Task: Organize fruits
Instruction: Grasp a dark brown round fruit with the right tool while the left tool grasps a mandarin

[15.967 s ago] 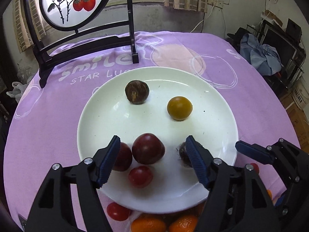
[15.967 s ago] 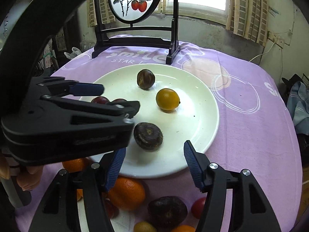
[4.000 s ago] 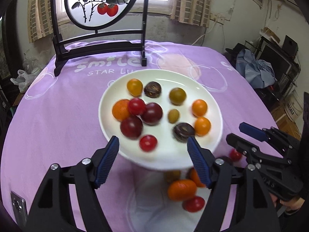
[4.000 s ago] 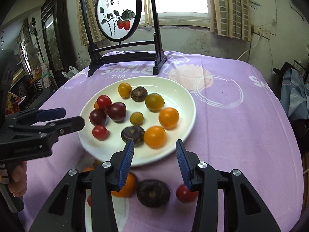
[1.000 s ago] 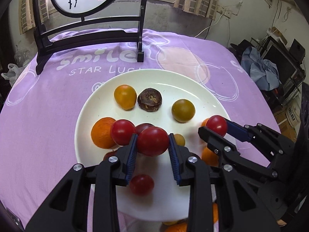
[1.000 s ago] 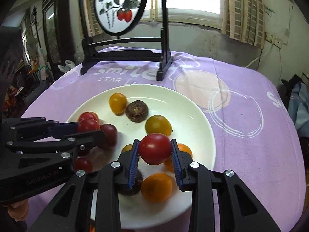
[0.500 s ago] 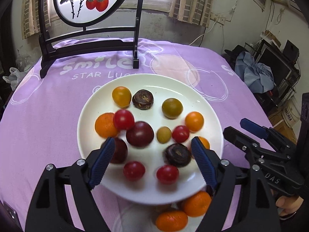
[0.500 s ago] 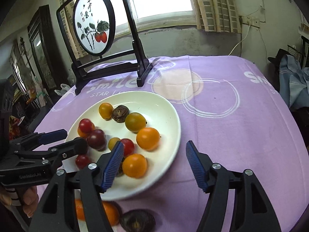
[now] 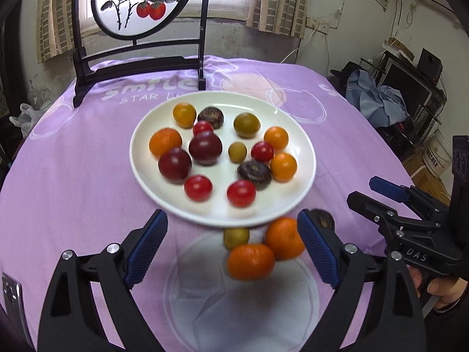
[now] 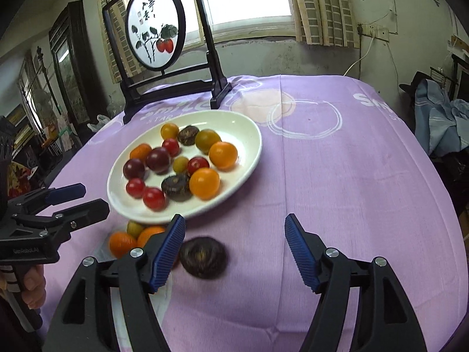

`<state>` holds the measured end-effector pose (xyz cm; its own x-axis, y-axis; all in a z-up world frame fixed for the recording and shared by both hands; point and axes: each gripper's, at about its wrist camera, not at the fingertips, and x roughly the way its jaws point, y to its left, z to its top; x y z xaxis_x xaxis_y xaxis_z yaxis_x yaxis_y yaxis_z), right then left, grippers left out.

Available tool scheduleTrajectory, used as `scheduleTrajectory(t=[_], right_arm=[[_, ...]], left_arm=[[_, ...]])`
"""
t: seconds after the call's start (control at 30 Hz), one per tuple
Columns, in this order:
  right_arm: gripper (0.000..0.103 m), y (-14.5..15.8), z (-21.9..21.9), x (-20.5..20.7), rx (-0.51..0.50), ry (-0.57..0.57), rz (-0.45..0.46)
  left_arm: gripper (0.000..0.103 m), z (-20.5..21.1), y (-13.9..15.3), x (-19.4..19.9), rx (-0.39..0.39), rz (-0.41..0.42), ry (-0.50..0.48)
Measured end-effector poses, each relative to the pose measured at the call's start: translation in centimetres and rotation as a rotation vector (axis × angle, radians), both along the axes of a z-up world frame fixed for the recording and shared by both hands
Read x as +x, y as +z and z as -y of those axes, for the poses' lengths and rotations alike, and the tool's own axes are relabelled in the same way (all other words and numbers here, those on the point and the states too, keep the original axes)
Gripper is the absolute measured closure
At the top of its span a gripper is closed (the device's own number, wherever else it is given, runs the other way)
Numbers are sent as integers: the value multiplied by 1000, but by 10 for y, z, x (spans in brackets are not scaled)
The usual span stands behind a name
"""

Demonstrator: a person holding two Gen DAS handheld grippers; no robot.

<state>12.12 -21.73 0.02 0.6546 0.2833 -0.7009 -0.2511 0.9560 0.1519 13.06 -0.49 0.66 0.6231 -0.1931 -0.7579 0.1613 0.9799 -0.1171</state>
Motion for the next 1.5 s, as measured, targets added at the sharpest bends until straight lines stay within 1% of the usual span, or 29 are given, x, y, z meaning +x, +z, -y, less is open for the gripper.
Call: scheduleTrajectory(t=[0.1,0.2,0.33,0.5,0.6,0.77,0.8,0.83,0.87,0.9,0.97,1.1,1.27,1.33,1.4,1.43,1.47,1.5], right_arm=[[32,-7,-3,-11,-34,19,-12],[32,-15,-9,-21,-82,44,-27],[32,-25,-21,-29,-153,82,-45],[32,-40,-36,-25,-248,102,-75],[32,-46,-41,-19,-279,111,-87],[33,-46,-49,-2,-265,115,-86],[35,-47,-50,1,-260,117,-86],[48,-47,-51,3,-247,121,-90],[56,-46,-52,5,-219,135,-101],[56,-45,-52,5,-195,145,-110],[57,-44,-52,3,-208,128,-95],[57,-41,-43,-1,-172,105,-99],[57,-34,-34,-6,-137,94,-82],[57,-32,-32,-9,-130,96,-79],[57,-30,-31,-11,-125,100,-70],[57,-29,-31,-12,-123,102,-66],[57,-28,-30,-13,-121,103,-62],[57,-27,-29,-13,-119,102,-59]], left_arm=[[15,-2,-8,-10,-7,-18,-7],[15,-3,-17,-16,6,-32,-10],[15,-8,-24,-18,-12,-52,-1],[15,-12,-30,-19,-14,-47,-2],[15,-14,-34,-19,-27,-62,-16],[14,-13,-37,-18,-52,-80,-40],[14,-11,-37,-19,-51,-82,-46],[14,-10,-38,-19,-50,-84,-54],[14,-8,-38,-19,-48,-84,-61],[14,-7,-38,-20,-46,-83,-68],[14,-3,-40,-20,-35,-85,-79],[14,3,-45,-21,-7,-89,-82],[14,9,-55,-17,20,-122,-77],[17,11,-61,-14,32,-139,-66],[27,13,-66,-10,32,-158,-62],[29,14,-66,-9,43,-141,-56],[39,15,-66,-8,46,-130,-65],[45,17,-67,-7,60,-125,-76]])
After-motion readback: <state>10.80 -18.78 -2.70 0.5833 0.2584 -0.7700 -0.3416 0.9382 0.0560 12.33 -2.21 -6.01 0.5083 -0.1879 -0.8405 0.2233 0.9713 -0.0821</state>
